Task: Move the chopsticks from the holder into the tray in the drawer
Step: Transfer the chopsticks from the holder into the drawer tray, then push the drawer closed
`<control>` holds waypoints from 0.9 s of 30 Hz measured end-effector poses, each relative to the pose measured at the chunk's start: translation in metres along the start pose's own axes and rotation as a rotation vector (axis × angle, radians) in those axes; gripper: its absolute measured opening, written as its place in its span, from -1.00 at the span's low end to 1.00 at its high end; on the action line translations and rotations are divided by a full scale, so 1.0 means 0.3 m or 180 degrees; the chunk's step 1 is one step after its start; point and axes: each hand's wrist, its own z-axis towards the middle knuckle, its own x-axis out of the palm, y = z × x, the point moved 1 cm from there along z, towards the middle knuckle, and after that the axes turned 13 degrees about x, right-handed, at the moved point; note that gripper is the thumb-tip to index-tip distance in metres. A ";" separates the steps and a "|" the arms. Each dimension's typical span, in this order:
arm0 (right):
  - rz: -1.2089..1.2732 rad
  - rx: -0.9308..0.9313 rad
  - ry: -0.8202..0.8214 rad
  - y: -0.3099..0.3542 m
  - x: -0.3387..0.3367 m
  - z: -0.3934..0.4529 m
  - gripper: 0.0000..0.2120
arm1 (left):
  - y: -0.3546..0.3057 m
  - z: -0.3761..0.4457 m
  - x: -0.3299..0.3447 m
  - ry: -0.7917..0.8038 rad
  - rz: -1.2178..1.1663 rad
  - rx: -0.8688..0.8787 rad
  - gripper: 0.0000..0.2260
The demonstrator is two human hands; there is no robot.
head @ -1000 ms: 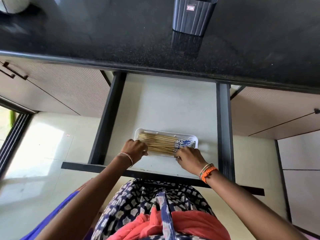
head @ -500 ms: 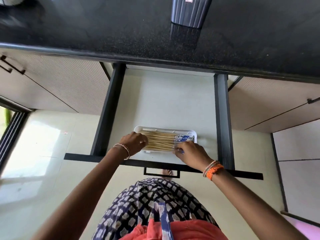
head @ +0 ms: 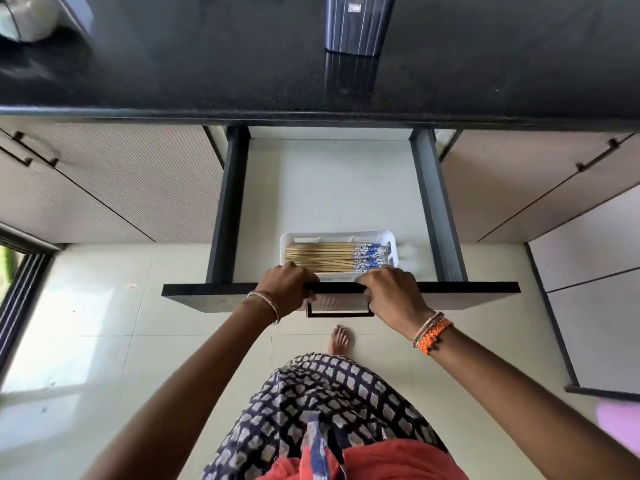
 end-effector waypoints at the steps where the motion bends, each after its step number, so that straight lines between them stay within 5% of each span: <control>1: -0.0013 0.0037 -0.0042 0.004 0.002 0.005 -0.74 | 0.002 0.006 -0.003 0.0000 0.0037 -0.0028 -0.75; 20: -0.0074 -0.0261 -0.0454 -0.075 -0.109 0.635 -0.70 | 0.273 0.514 -0.269 -0.0297 0.0214 -0.0030 -0.77; 27: -0.0589 0.0026 -0.0619 -0.135 -0.169 0.941 0.05 | 0.366 0.714 -0.356 -0.0835 0.1302 0.0084 -0.23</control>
